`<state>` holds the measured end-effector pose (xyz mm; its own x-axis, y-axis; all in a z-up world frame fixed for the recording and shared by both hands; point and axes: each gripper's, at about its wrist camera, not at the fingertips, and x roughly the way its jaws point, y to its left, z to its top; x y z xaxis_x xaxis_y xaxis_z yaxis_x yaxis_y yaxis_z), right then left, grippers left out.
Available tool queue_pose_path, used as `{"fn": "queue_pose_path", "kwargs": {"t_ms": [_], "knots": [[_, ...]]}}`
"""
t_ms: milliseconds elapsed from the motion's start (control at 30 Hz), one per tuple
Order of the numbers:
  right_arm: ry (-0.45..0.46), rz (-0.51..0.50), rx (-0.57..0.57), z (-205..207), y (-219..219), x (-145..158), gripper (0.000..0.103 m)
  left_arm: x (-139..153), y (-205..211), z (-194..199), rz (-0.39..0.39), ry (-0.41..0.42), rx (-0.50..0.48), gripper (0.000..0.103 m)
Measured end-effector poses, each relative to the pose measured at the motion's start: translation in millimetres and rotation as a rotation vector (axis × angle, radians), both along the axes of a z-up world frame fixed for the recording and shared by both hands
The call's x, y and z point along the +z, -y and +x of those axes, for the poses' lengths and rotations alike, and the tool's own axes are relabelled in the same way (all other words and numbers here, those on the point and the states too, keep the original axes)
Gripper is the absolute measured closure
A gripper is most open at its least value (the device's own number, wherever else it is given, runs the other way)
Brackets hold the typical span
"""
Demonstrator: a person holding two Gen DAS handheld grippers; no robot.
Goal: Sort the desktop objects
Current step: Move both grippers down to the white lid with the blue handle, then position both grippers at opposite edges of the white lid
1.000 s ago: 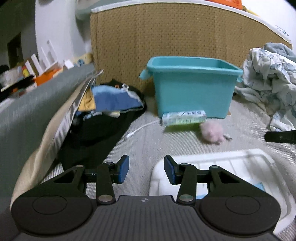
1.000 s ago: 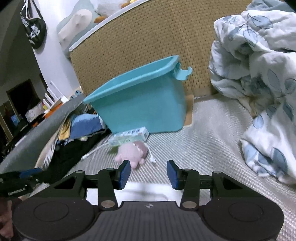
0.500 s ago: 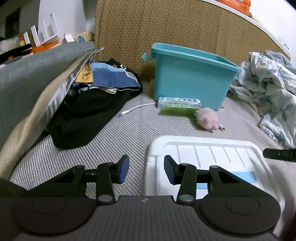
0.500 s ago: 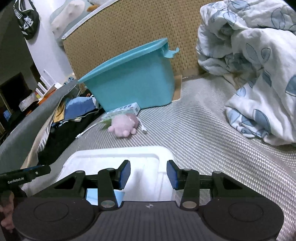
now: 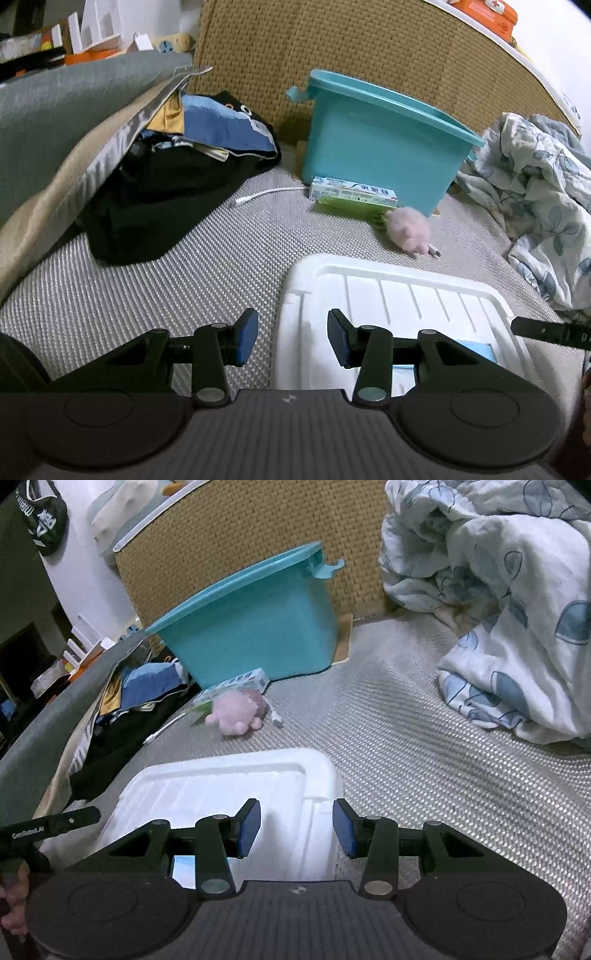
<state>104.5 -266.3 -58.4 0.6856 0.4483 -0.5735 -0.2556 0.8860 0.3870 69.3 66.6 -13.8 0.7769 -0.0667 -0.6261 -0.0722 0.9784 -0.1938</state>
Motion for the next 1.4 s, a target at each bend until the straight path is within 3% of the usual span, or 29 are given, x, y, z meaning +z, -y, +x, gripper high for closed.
{"fn": "queue_pose_path", "kwargs": {"t_ms": [633,967,1400], "knots": [[-0.045,-0.007,0.002,-2,-1,-7,0.051,-16,-17,11,-0.167,-0.082,0.02,0.057],[-0.085,0.085,-0.012,-1,10,-11,0.048,-18,-18,12,-0.189,-0.086,0.008,0.057],[-0.094,0.105,-0.007,-3,10,-14,0.042,-19,-18,12,-0.199,-0.088,0.001,0.057]]}}
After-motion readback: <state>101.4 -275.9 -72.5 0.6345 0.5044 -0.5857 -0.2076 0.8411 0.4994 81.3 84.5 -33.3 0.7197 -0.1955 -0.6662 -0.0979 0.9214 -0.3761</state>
